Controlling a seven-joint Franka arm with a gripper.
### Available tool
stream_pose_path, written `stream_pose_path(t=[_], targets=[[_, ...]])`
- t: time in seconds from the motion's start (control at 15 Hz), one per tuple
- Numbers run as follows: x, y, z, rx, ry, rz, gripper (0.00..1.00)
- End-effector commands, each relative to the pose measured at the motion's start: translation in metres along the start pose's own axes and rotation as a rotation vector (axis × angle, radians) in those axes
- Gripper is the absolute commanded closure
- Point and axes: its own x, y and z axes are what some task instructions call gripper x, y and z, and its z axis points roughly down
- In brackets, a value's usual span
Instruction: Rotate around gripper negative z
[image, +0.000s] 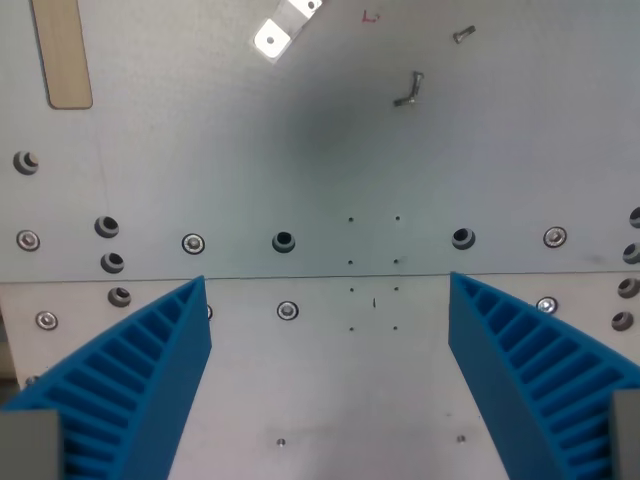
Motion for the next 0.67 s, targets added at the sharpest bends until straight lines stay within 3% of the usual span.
stream_pose_path(t=[0.07, 0.67], targets=[[-0.0006, 0.0004, -0.0028, 0.0, 0.006, -0.133, 0.0], [-0.0006, 0.0004, -0.0028, -0.001, 0.006, -0.253, 0.0]])
